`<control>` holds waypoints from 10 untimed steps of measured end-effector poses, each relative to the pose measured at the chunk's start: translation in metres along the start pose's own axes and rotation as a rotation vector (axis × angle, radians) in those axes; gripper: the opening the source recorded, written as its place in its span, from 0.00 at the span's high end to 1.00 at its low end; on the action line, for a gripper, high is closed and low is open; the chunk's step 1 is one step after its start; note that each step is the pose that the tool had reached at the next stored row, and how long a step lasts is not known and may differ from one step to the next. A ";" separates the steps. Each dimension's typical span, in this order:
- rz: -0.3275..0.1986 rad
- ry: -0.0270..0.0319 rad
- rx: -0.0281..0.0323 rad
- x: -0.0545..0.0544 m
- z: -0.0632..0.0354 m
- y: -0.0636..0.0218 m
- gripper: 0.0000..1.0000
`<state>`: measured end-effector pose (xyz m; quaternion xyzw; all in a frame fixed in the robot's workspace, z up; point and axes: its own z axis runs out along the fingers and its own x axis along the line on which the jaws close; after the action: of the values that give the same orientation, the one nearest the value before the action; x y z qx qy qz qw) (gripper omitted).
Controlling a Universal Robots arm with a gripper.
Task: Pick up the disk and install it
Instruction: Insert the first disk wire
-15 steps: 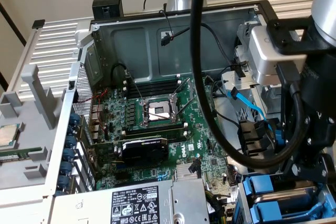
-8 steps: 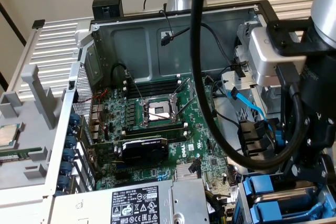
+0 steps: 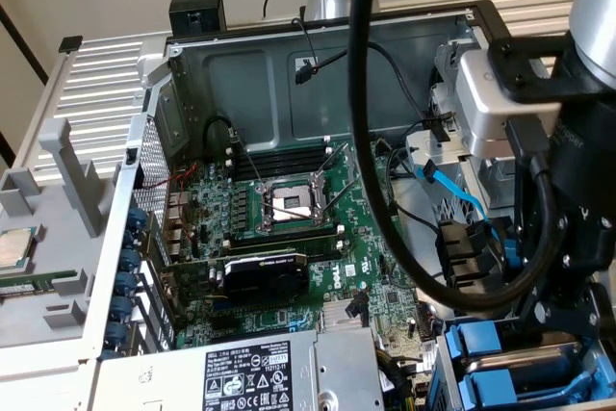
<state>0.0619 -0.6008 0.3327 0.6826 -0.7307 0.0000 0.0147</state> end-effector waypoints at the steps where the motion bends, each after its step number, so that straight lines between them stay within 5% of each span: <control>1: 0.000 -0.0007 0.0001 0.000 -0.0007 0.0000 0.82; 10: 0.000 0.0032 0.0026 0.000 -0.0219 0.0014 0.75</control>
<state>0.0610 -0.6000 0.3546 0.6825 -0.7308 0.0021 0.0149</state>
